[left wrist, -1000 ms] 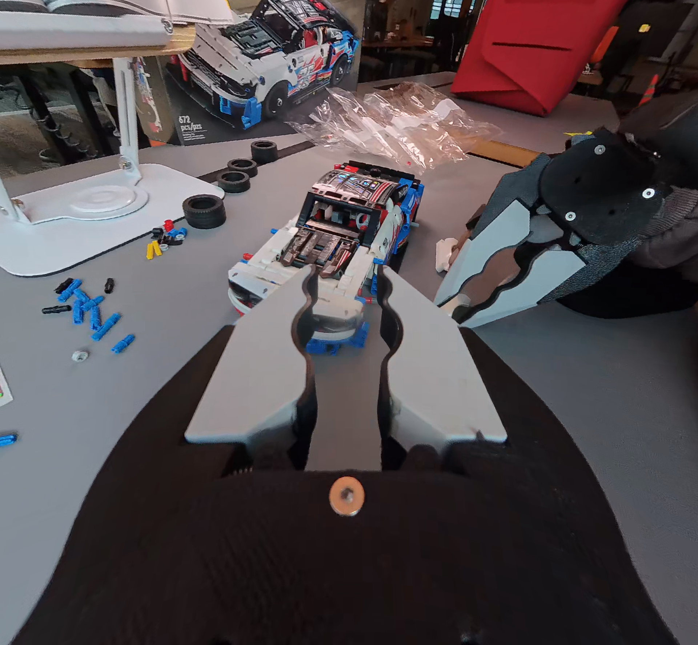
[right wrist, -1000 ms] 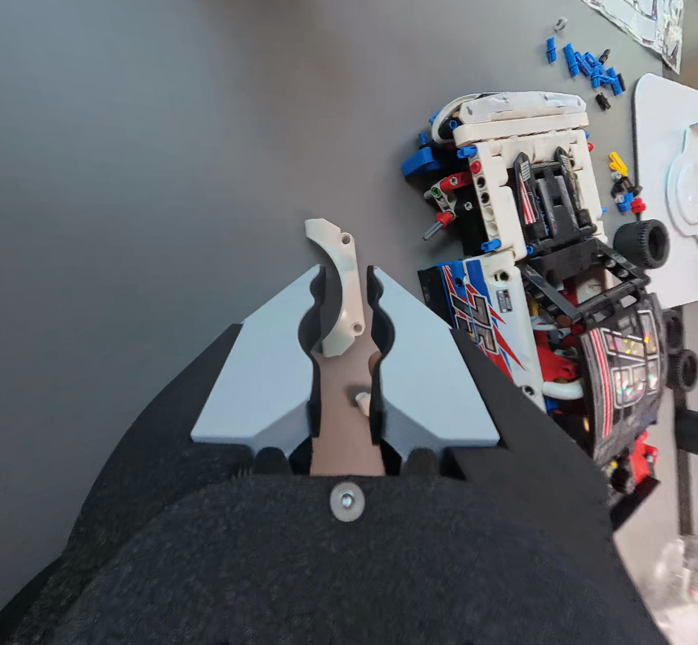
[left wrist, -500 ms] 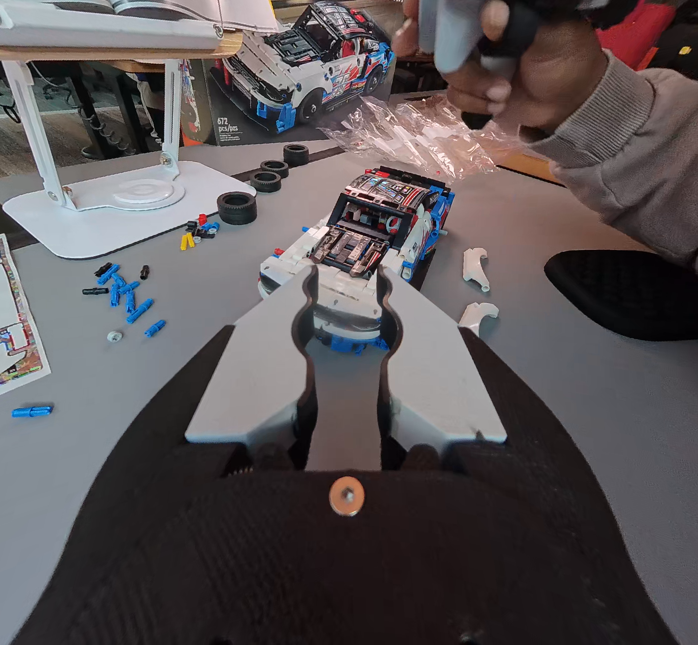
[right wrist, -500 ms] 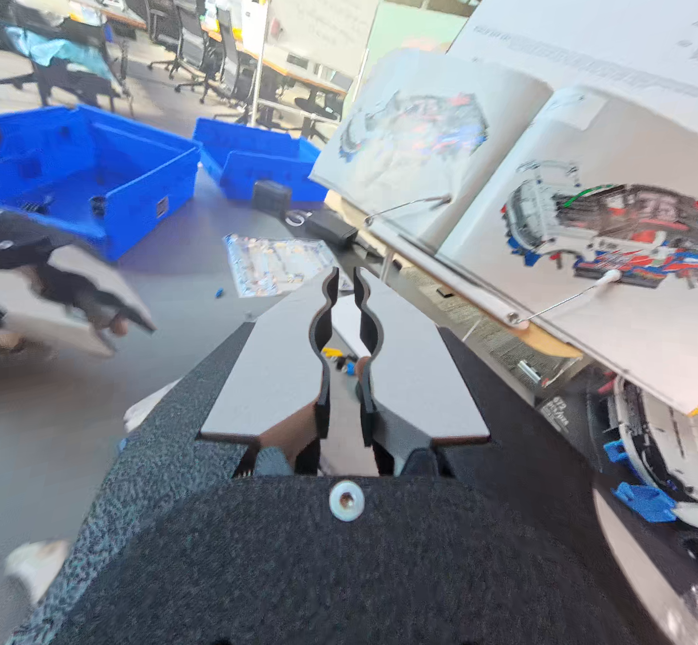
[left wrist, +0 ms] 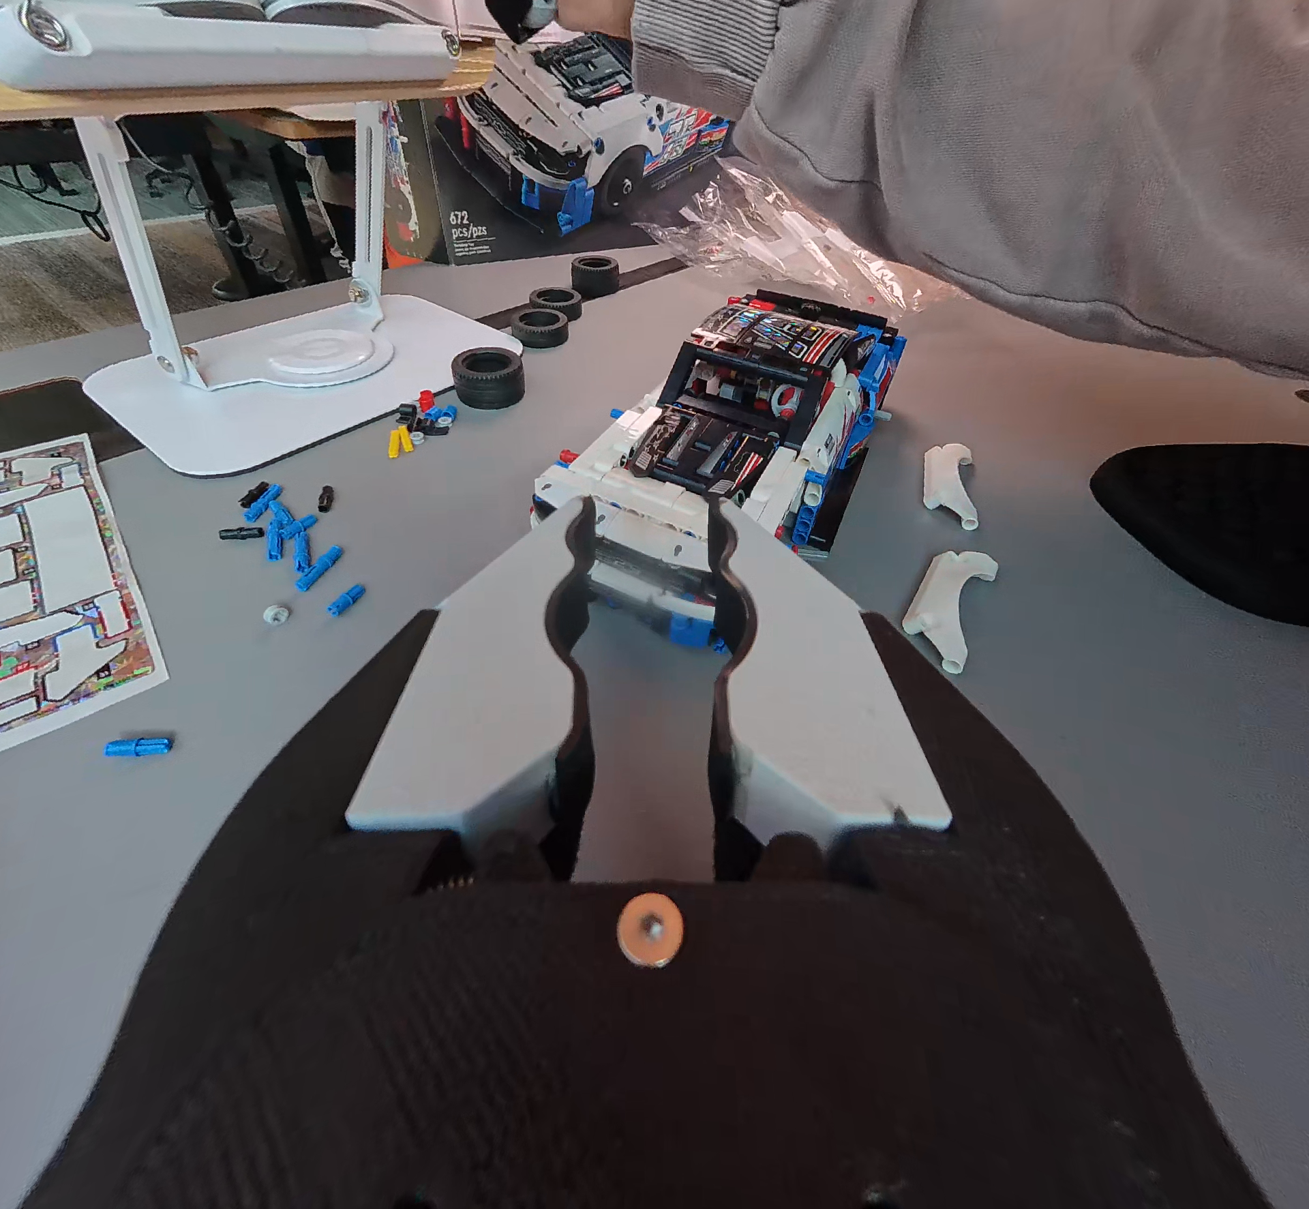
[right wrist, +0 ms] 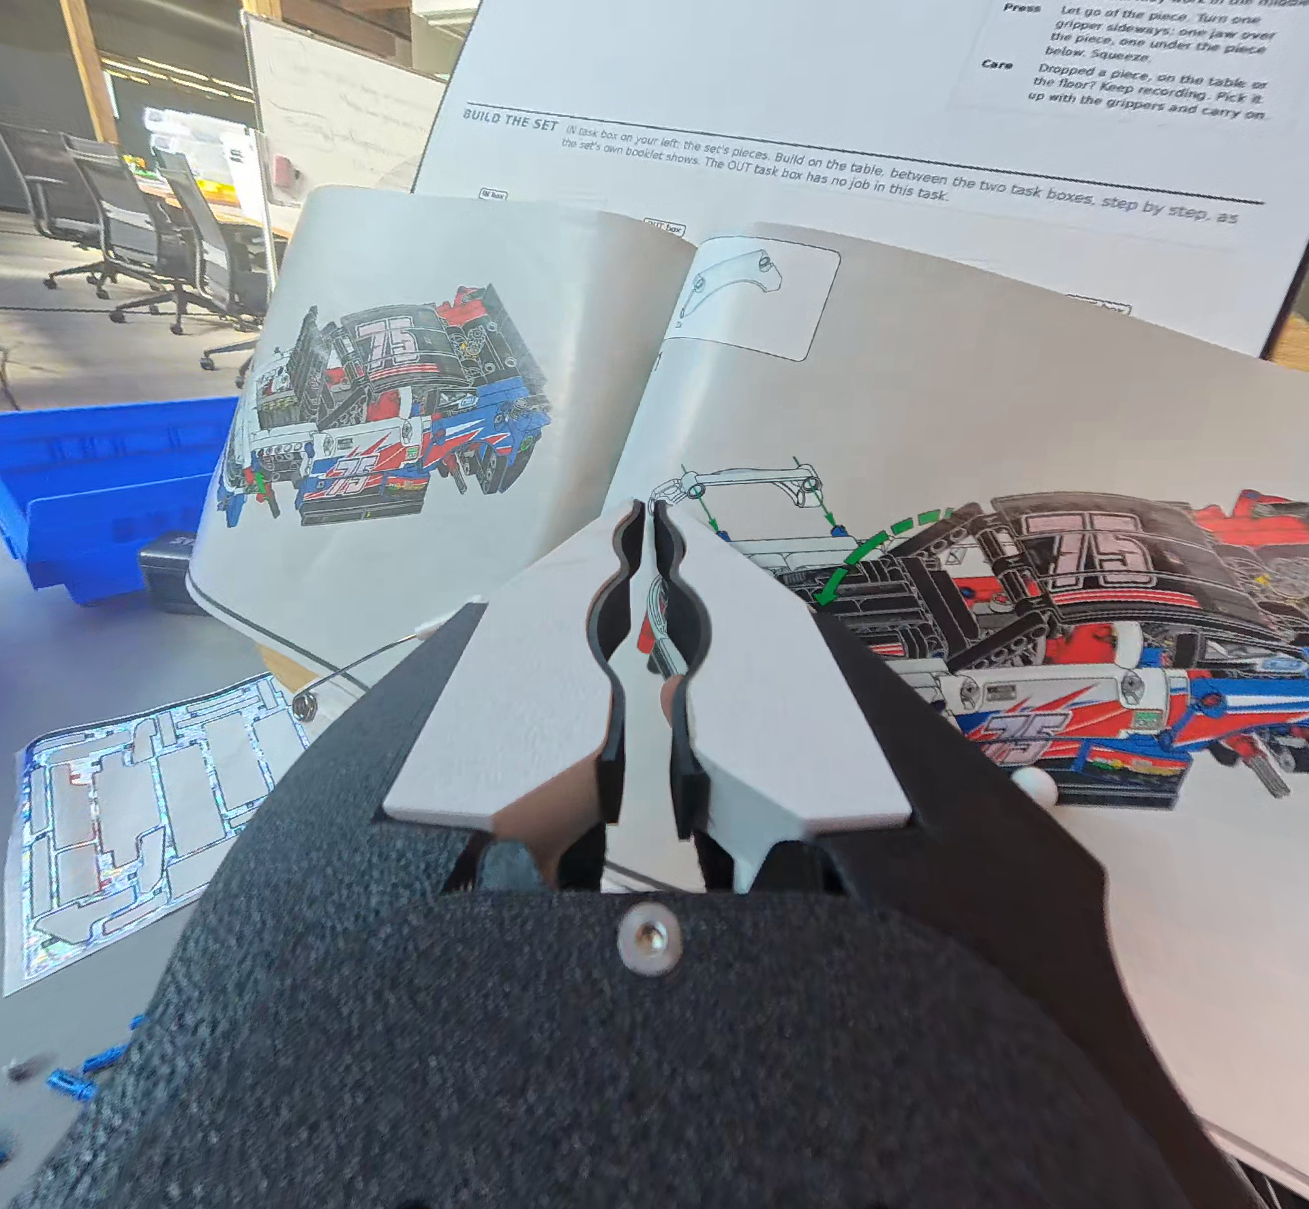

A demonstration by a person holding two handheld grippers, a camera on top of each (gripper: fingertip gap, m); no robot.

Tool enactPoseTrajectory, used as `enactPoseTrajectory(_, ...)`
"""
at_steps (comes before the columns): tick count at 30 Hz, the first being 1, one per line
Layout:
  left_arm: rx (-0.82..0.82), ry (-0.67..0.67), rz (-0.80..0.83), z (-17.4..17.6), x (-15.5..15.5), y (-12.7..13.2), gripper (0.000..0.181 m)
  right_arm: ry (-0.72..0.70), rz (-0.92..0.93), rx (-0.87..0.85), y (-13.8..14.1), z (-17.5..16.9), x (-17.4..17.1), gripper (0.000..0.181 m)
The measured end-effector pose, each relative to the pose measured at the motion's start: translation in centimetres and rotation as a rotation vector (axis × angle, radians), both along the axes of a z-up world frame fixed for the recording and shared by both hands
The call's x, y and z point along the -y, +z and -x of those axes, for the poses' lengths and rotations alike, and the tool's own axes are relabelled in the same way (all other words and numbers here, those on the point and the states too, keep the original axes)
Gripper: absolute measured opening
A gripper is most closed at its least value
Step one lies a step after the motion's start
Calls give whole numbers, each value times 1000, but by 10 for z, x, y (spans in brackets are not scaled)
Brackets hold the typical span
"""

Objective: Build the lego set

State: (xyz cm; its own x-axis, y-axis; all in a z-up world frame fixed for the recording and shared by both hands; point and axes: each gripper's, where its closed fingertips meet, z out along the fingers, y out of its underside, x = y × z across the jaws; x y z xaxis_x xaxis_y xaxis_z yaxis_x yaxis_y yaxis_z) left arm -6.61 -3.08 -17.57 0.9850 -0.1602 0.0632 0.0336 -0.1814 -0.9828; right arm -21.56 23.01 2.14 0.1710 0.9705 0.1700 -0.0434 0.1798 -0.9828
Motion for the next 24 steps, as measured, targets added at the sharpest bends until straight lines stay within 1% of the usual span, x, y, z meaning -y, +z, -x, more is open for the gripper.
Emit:
enactPoseTrajectory(5, 10, -8, 4, -1, -1, -1, 29, -22, -17, -1, 1, 0, -8, 0)
enactPoseTrajectory(13, 9, 1, 7, 1, -1, -2, 29, -97, 0, -4, -2, -14, -40, 0)
enactPoseTrajectory(20, 11, 8, 11, 3, -2, -3, 29, -82, -17, -3, -5, -19, -40, 0)
enactPoseTrajectory(22, 11, 10, 9, 4, -1, -3, 29, -71, -28, -4, -8, -27, -39, 1)
enactPoseTrajectory(24, 13, 8, 8, 4, -1, -2, 29, -58, -49, 5, -17, -39, -38, 2)
